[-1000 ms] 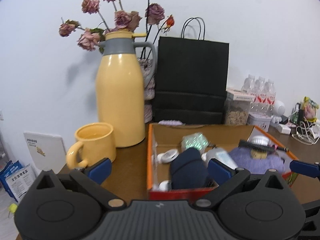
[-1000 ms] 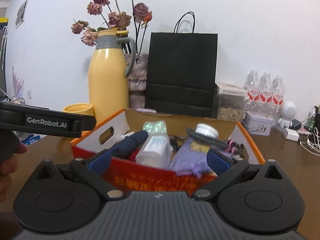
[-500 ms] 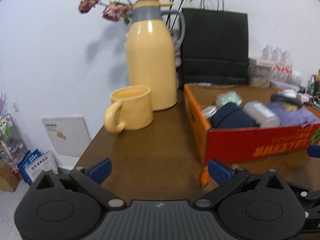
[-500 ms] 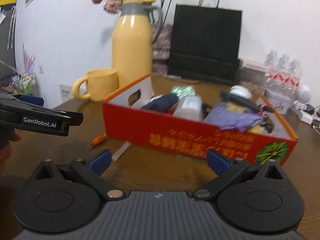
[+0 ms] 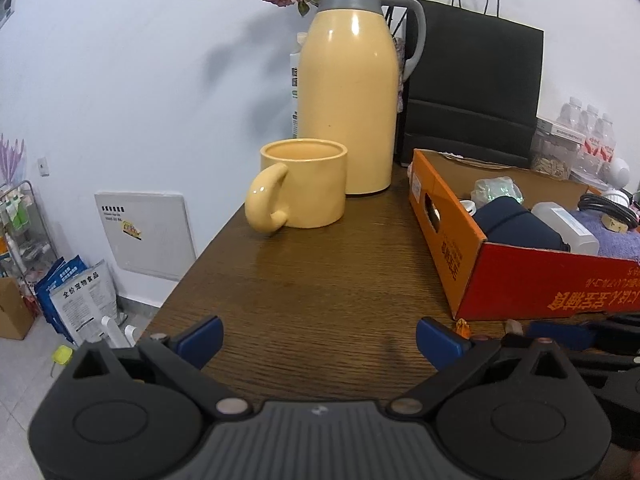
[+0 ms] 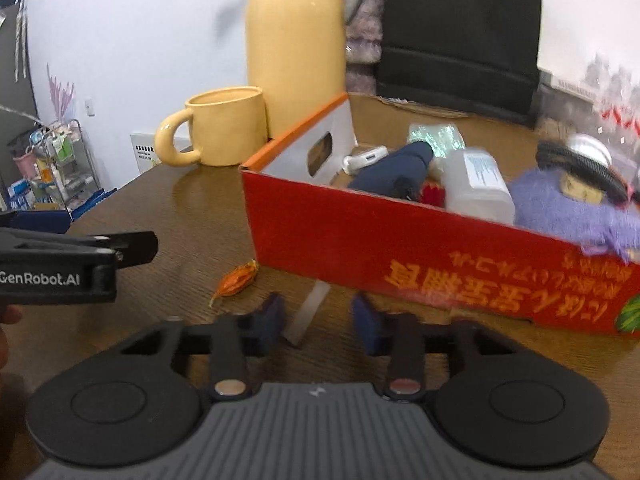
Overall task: Organize objects
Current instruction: 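Grasp the orange clip with the left gripper while the right gripper grasps the white stick, then carry the orange clip and white stick into the box and open both grippers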
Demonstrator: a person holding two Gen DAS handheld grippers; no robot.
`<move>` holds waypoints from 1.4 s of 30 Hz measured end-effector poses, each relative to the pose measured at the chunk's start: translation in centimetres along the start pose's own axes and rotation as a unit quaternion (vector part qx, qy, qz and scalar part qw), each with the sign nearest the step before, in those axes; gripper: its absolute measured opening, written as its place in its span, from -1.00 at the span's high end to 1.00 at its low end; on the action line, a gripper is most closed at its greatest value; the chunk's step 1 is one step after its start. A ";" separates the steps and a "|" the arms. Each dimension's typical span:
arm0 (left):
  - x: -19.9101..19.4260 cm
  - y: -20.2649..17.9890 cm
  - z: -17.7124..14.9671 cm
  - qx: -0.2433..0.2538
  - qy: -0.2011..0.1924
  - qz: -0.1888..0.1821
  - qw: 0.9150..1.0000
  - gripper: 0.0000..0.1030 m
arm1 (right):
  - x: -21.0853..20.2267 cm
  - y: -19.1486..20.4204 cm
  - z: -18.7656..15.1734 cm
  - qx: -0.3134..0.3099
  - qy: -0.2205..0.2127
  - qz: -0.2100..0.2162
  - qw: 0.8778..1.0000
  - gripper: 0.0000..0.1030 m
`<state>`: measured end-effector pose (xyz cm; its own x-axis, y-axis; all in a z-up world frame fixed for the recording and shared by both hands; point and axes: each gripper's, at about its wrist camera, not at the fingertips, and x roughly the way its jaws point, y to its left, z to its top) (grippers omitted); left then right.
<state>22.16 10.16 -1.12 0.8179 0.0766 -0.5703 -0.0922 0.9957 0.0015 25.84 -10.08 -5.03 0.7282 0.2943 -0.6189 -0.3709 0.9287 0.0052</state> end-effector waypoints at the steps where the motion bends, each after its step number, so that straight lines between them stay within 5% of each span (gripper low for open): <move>1: 0.0 -0.1 -0.1 0.003 -0.002 -0.001 1.000 -1.00 | -0.1 0.2 -0.1 -0.003 -0.001 0.007 1.000 0.85; 11: 0.0 -2.3 -0.4 0.033 -0.010 -0.026 0.999 -0.96 | -3.2 -2.3 -1.2 0.004 -0.048 0.010 0.999 0.87; 16: 0.7 -5.2 -0.6 0.061 0.007 -0.048 0.997 -0.66 | -5.0 -4.5 -1.8 0.019 -0.068 -0.001 0.997 0.87; 19: 1.5 -6.7 -0.8 0.073 0.024 -0.053 0.996 -0.06 | -5.8 -5.8 -2.3 0.026 -0.079 -0.005 0.997 0.87; 21: 1.7 -7.1 -0.9 0.068 0.029 -0.070 0.995 0.87 | -6.3 -6.3 -2.6 0.029 -0.086 -0.006 0.996 0.87; 29: 0.0 -8.7 -1.0 0.053 0.005 -0.066 0.996 0.87 | -8.4 -7.5 -3.2 0.026 -0.119 0.001 0.993 0.87; 42: -4.4 -11.4 1.9 0.038 -0.054 -0.112 0.992 0.87 | -11.3 -9.1 -1.0 0.010 -0.177 0.004 0.984 0.86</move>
<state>20.68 -1.47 2.99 0.8692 -0.1464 -0.4723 0.1385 0.9890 -0.0517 20.41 -22.07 1.10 0.8821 0.3583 -0.3060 -0.3686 0.9292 0.0255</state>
